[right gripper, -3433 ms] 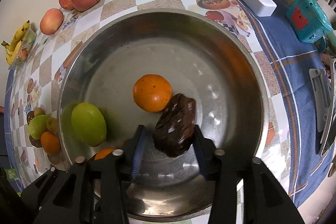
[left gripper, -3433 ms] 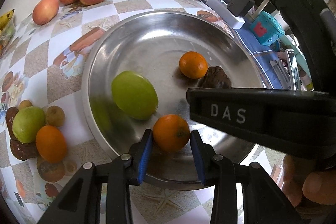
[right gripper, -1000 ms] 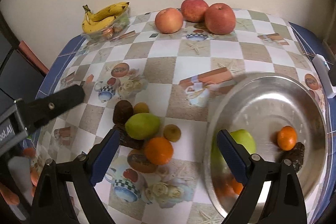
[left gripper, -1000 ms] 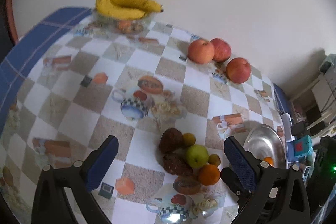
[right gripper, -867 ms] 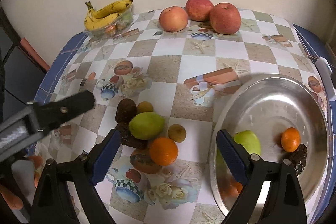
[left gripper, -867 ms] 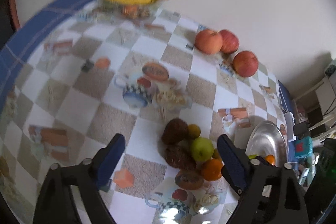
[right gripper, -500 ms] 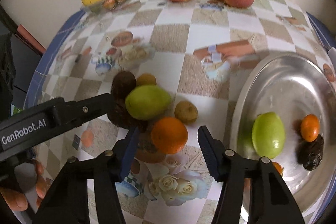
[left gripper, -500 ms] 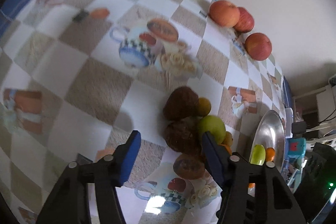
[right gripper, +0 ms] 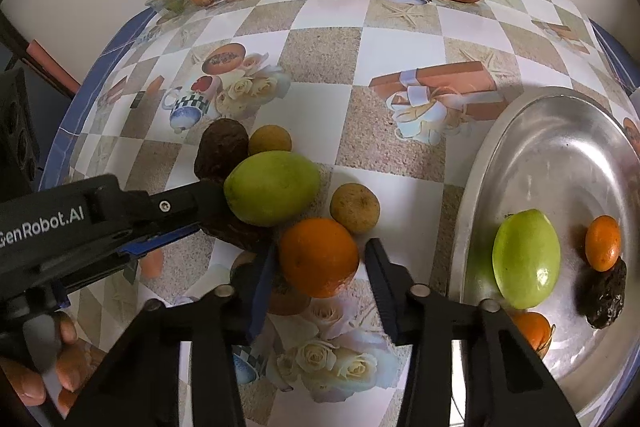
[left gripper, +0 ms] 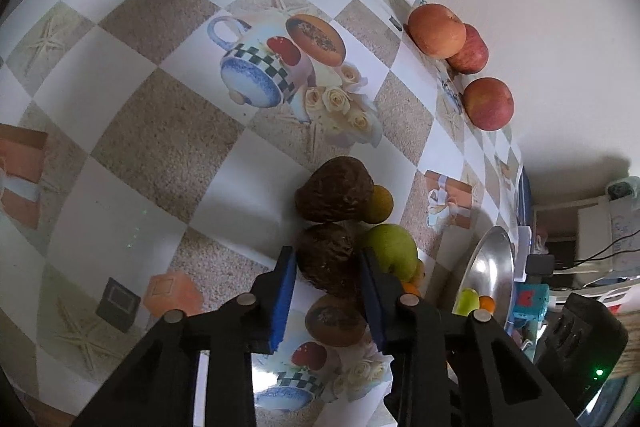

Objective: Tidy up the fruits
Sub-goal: 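Reach the left tool to a dark date while the right tool grasps another large orange, then lift the date with the left tool while the right tool carries the orange over the bowl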

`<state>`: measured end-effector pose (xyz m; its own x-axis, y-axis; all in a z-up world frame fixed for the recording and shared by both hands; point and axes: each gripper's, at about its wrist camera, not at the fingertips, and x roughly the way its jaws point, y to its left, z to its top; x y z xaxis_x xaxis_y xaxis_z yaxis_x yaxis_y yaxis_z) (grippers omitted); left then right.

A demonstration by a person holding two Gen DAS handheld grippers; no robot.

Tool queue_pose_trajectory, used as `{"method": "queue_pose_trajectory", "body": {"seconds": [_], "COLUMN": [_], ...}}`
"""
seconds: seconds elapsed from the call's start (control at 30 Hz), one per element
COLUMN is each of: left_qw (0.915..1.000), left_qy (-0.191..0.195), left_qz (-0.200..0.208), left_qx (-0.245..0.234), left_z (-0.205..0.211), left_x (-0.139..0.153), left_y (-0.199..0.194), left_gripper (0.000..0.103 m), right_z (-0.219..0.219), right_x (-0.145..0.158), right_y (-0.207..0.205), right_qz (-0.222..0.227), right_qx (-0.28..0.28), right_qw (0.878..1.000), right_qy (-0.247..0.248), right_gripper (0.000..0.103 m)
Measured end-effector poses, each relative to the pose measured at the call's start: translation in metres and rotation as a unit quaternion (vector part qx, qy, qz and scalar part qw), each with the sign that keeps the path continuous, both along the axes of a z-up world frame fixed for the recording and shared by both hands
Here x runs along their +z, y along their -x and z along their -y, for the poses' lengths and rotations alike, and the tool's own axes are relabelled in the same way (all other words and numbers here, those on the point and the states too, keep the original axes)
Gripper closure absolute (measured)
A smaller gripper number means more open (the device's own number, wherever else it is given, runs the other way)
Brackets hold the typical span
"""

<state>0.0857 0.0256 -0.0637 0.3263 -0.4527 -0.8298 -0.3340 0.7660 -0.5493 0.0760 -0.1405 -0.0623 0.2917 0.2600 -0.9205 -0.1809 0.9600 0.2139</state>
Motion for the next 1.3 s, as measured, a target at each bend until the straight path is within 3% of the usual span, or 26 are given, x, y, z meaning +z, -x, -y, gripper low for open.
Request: {"method": "queue_pose_trajectory", "body": {"seconds": [0.13, 0.27, 0.67, 0.93, 1.13, 1.3], "left_qw": [0.9999, 0.9986, 0.9970, 0.9955, 0.9946, 0.9917], "left_qy": [-0.011, -0.046, -0.045, -0.038, -0.028, -0.033], "left_qz": [-0.001, 0.004, 0.050, 0.083, 0.099, 0.115], "left_qx": [0.012, 0.024, 0.040, 0.025, -0.005, -0.047], "left_z": [-0.004, -0.012, -0.022, -0.010, 0.009, 0.038], "left_x": [0.003, 0.011, 0.040, 0.060, 0.068, 0.073], "left_y": [0.002, 0.003, 0.005, 0.002, 0.001, 0.000], "left_gripper": [0.070, 0.070, 0.070, 0.070, 0.070, 0.070], "right_z": [-0.001, 0.003, 0.022, 0.033, 0.067, 0.118], "right_x": [0.001, 0.004, 0.028, 0.038, 0.053, 0.055], "right_y": [0.001, 0.002, 0.008, 0.008, 0.007, 0.008], "right_qz": [0.002, -0.001, 0.012, 0.020, 0.042, 0.043], "right_qx": [0.003, -0.005, -0.034, -0.050, -0.098, -0.175], "right_qw": [1.000, 1.000, 0.999, 0.998, 0.994, 0.984], "right_qy": [0.008, 0.010, -0.010, -0.016, 0.005, 0.019], "right_gripper": [0.063, 0.063, 0.063, 0.063, 0.063, 0.063]}}
